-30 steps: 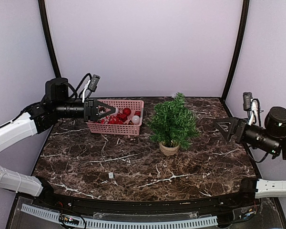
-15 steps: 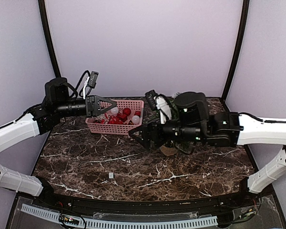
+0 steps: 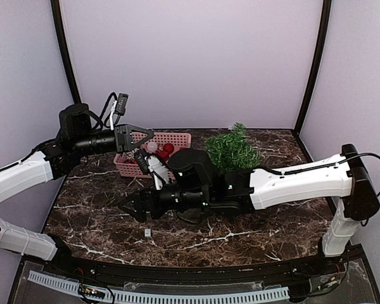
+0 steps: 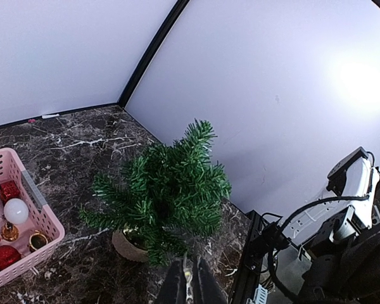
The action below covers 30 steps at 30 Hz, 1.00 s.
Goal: Decorate the small christmas tree
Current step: Pass from the left arm to the right
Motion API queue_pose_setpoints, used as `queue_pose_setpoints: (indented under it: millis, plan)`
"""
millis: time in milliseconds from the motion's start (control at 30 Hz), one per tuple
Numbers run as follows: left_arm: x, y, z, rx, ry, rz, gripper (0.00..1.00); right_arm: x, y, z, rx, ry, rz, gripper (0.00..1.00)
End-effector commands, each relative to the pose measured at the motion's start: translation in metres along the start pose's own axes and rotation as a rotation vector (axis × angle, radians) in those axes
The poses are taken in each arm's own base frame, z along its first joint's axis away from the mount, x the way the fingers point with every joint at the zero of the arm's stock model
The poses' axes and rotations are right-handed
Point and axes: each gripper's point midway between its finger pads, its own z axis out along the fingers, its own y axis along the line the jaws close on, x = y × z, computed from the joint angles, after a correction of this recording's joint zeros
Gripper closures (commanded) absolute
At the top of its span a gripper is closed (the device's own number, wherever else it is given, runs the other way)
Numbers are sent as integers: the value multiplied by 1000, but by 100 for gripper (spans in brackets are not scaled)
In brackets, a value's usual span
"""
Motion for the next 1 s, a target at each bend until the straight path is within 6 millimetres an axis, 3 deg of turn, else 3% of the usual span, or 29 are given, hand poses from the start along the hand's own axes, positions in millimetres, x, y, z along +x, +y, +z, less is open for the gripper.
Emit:
queue_pose_setpoints:
  millis: [0, 133, 267, 433, 567, 667, 700, 767, 833, 900, 967]
  plan:
    - [-4, -2, -1, 3, -31, 13, 93, -12, 22, 10, -81, -35, 17, 19]
    - [-4, -1, -1, -1, -32, 13, 93, -3, 17, 20, -64, -15, 26, 43]
    - [-2, 2, 0, -12, -26, 11, 93, -8, 17, 21, -59, -45, 21, 73]
    - [-1, 5, 0, -21, -23, 10, 93, -17, 1, 17, 21, -100, 30, 99]
    - [-2, 6, 1, -31, -26, 19, 93, -26, -4, 7, 53, -146, 20, 100]
    - [-5, 7, 2, -40, -23, 34, 90, -39, -12, -15, 114, -203, 8, 100]
    - [-6, 7, 3, -47, -15, 45, 87, -46, -15, -26, 144, -229, 0, 100]
    - [-9, 8, 2, -70, -6, 69, 69, -60, -23, -53, 216, -282, -19, 100]
    - [-13, 12, -2, -114, -8, 98, 39, -72, -34, -83, 313, -333, -41, 100]
    - [-16, 15, -9, -164, -19, 130, 27, -80, -50, -115, 433, -382, -53, 100]
    - [-16, 17, -18, -205, -30, 149, 21, -89, -60, -152, 529, -436, -64, 100]
